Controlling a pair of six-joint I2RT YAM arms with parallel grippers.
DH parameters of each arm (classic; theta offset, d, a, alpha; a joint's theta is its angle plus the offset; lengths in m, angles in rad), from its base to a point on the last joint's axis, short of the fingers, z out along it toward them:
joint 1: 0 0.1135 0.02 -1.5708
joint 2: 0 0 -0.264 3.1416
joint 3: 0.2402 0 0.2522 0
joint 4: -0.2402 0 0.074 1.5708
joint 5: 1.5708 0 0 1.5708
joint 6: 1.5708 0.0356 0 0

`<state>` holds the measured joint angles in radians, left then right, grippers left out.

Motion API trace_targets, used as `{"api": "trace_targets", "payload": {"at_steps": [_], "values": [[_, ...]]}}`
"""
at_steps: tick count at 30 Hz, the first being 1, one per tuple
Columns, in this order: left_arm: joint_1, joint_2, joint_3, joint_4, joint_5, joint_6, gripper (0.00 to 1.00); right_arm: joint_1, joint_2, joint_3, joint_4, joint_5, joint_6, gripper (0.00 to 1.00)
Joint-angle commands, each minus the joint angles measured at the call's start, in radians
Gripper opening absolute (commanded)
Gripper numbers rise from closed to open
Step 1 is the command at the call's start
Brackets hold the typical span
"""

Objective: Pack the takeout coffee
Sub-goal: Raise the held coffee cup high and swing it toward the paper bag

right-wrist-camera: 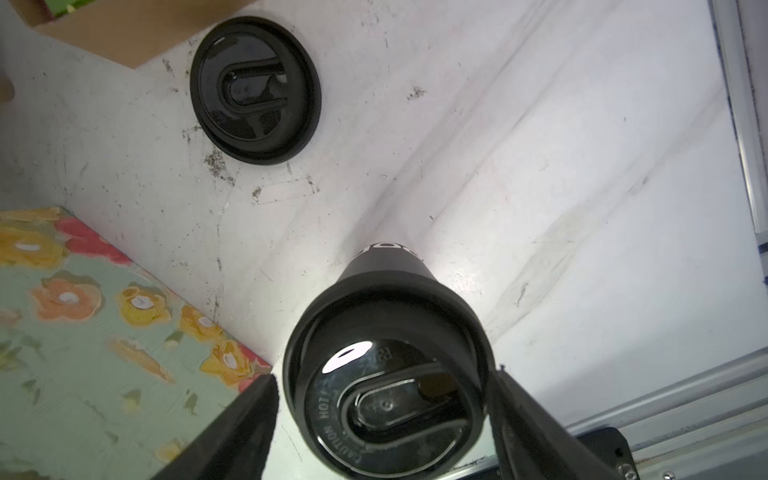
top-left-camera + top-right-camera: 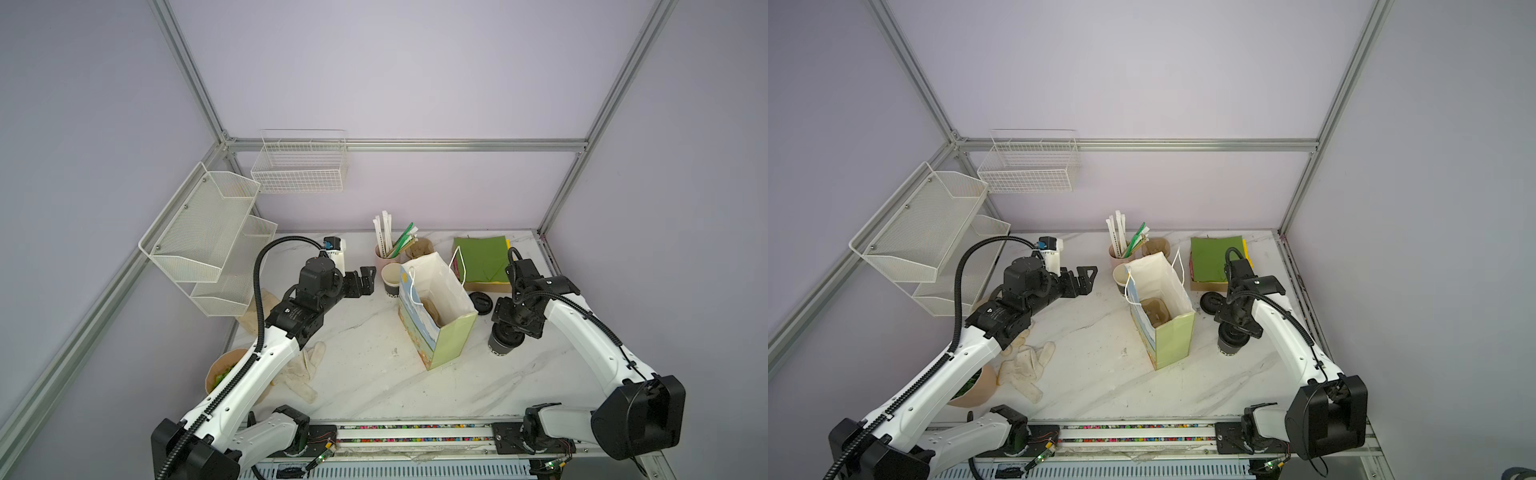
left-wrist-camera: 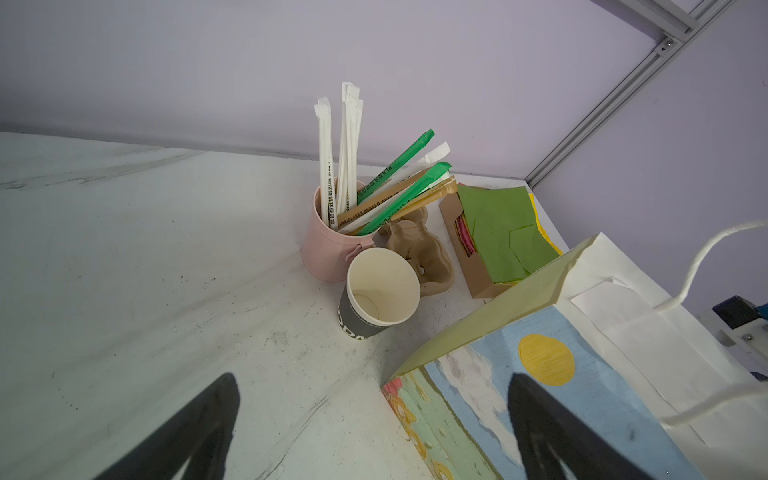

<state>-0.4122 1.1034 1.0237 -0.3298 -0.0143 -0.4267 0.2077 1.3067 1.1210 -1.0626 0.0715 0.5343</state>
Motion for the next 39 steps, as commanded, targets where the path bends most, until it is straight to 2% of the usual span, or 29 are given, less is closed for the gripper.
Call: {"api": "trace_targets", "payload": {"at_steps": [1,39], "values": [[0.01,-0.003,0.018,0.016,0.011,0.005,1.0,-0.001,-0.018,-0.011,0.011,0.022,0.007,0.81],[0.009,-0.002,0.02,0.012,0.017,0.003,1.0,0.022,-0.044,-0.058,0.016,0.006,0.032,0.77]]}}
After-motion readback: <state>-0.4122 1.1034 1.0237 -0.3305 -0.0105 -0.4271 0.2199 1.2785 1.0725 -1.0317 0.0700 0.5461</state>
